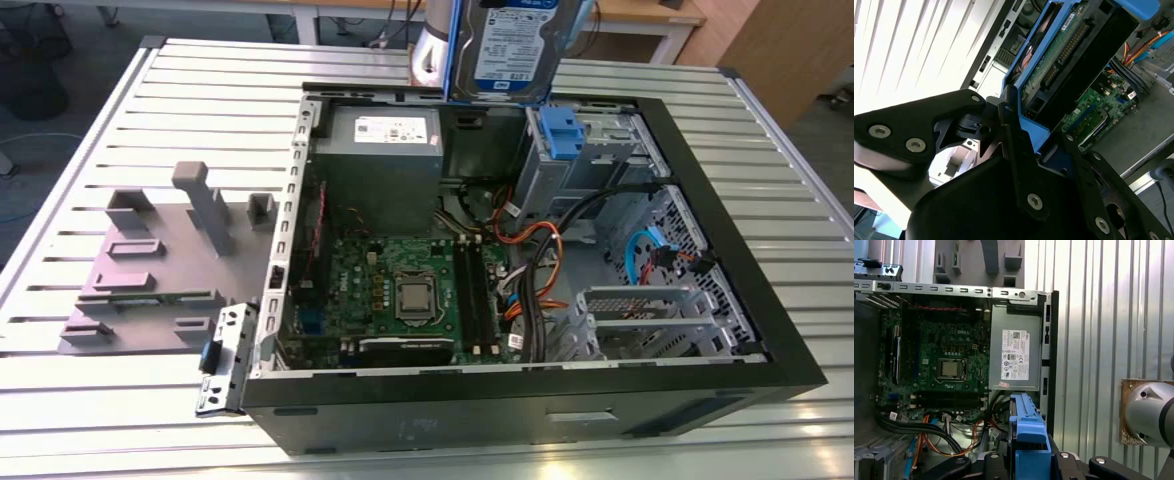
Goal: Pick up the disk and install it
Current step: 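Pick up the disk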
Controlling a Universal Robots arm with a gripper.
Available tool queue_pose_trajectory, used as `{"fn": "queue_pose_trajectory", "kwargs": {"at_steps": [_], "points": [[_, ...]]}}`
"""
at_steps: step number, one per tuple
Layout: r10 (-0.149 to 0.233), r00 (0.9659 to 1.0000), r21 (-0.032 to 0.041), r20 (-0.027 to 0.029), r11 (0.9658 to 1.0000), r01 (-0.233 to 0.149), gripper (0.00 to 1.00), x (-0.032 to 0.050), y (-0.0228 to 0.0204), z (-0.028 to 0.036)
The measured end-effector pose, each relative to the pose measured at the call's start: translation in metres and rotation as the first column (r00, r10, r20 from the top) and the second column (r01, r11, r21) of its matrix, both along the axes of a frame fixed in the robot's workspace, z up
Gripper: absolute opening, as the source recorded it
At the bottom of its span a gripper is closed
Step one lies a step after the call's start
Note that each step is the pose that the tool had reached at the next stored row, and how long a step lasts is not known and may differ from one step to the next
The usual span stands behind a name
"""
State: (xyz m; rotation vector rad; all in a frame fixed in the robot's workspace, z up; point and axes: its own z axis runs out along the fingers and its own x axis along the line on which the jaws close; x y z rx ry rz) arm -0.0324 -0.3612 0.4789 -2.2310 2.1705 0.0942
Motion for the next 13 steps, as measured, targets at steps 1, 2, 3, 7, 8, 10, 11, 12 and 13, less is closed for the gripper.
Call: {"fn": "queue_pose_trajectory", "kwargs": {"at_steps": [1,2,3,7,8,10,11,12,13], "points": [[0.000,1.0000,0.0000,0.0000,1.0000,0.000,0.37,0.0005,0.0000,0.0000],[0.000,1.0000,0.0000,0.0000,1.0000,0.000,0.37,0.0010,0.0000,0.0000],[0.000,1.0000,0.0000,0.0000,1.0000,0.000,0.37,0.0013,0.0000,0.0000],[0.000,1.0000,0.0000,0.0000,1.0000,0.000,0.37,0.0017,0.0000,0.0000],[0.000,1.0000,0.0000,0.0000,1.0000,0.000,0.37,0.0021,0.0000,0.0000],[0.000,1.0000,0.0000,-0.0001,1.0000,0.000,0.37,0.0022,0.0000,0.0000],[0.000,1.0000,0.0000,0.0000,1.0000,0.000,0.37,0.0023,0.0000,0.0000],[0.000,1.0000,0.0000,0.0000,1.0000,0.000,0.37,0.0023,0.0000,0.0000],[0.000,1.0000,0.0000,0.0000,1.0000,0.000,0.37,0.0025,0.0000,0.0000]]}}
